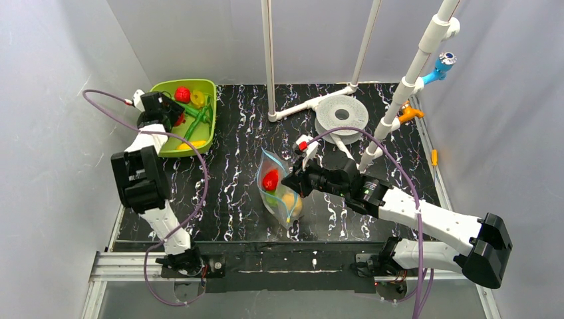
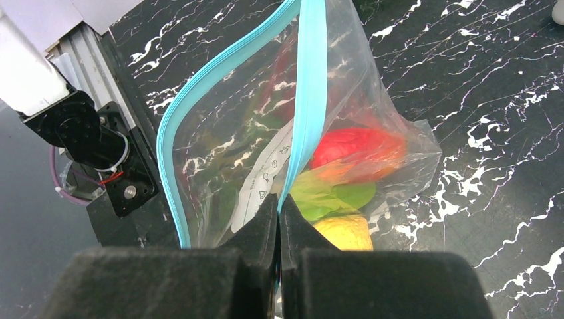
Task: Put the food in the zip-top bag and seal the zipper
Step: Pick up the fake fruit from the bin, then place the fake fruit in the zipper food storage bag, then pick up the fake vegetable from the bin.
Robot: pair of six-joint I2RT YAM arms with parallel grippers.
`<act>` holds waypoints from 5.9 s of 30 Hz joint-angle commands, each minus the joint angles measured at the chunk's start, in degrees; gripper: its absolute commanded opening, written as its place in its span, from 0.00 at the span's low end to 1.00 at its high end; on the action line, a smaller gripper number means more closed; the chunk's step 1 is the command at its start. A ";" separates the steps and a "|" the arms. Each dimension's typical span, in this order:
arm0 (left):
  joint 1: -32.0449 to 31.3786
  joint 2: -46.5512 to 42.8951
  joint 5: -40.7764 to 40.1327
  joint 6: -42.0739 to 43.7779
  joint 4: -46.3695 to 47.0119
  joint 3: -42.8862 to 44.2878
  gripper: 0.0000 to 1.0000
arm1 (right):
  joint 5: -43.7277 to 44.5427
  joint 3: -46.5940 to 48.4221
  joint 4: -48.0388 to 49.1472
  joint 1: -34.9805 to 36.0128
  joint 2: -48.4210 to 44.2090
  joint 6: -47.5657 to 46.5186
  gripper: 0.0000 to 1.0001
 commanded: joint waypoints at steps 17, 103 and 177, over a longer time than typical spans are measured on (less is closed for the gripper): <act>-12.65 -50.51 45.33 0.25 -9.68 -20.21 0.32 | 0.15 4.14 -0.07 -0.03 4.48 1.53 0.01; -44.39 -59.42 -40.93 39.37 -26.02 -19.17 0.98 | -1.36 6.19 -3.64 -1.16 0.34 1.24 0.01; -3.60 5.44 -10.13 43.79 -13.86 12.75 0.08 | -5.72 0.65 3.42 -1.69 -3.40 2.84 0.01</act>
